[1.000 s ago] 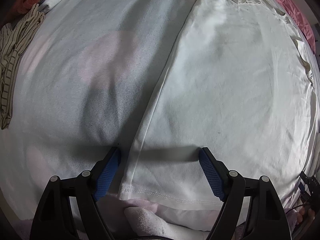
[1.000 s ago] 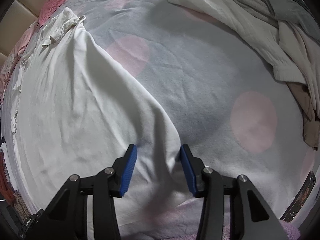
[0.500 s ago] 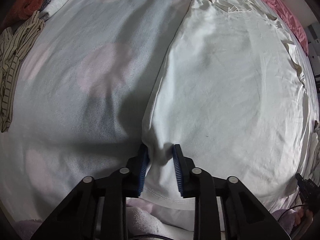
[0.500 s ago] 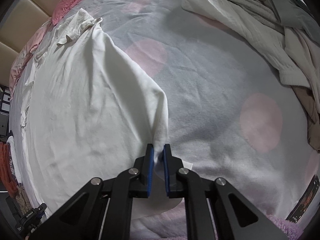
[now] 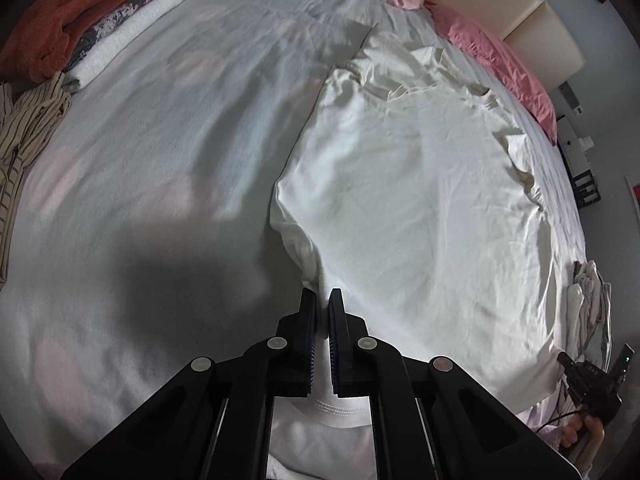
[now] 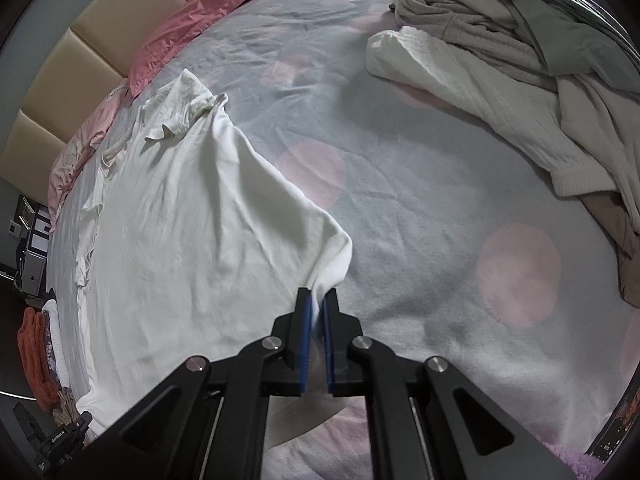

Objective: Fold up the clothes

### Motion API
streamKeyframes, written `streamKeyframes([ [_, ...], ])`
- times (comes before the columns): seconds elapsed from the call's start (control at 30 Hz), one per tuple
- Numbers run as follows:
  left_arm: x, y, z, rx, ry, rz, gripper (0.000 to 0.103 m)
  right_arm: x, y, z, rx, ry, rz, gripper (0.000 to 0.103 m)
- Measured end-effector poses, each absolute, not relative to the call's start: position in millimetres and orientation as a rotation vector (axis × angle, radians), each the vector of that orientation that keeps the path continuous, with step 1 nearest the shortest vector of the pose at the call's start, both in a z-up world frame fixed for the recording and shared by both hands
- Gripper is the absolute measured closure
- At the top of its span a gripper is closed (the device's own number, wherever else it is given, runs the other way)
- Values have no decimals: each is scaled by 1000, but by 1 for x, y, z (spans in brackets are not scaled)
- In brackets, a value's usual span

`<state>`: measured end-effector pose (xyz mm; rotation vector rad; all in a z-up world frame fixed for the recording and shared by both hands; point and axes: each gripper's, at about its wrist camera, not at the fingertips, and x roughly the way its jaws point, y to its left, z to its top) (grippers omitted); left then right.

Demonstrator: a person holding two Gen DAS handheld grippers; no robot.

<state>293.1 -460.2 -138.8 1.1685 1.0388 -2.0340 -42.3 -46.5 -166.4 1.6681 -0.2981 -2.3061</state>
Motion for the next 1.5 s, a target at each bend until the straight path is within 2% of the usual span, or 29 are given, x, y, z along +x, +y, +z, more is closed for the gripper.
streamKeyframes([
  [0.27, 274, -493, -136, 999, 963, -2113, 97, -65, -56, -159, 1542, -361, -2371, 97],
  [0.4, 263, -498, -132, 963, 878, -2141, 97, -79, -69, -161, 1495, -327, -2398, 97],
  [0.63, 232, -506, -151, 1023, 754, -2113, 97, -97, -96, -167, 1448, -198, -2429, 97],
  [0.9, 210, -520, -188, 1154, 712, -2025, 95, -116, -113, -192, 1536, -146, -2408, 97],
  [1.03, 207, -517, -190, 1181, 679, -2017, 92, -119, -114, -197, 1553, -160, -2402, 95],
  [1.1, 210, -515, -184, 1157, 689, -2023, 89, -117, -111, -194, 1544, -196, -2398, 94],
  [1.27, 232, -510, -155, 995, 718, -2042, 67, -107, -97, -179, 1474, -296, -2416, 92],
  [1.33, 240, -508, -147, 945, 711, -2033, 63, -99, -95, -167, 1415, -292, -2455, 89],
  [1.5, 254, -503, -130, 852, 674, -2012, 62, -84, -87, -140, 1255, -280, -2574, 70],
])
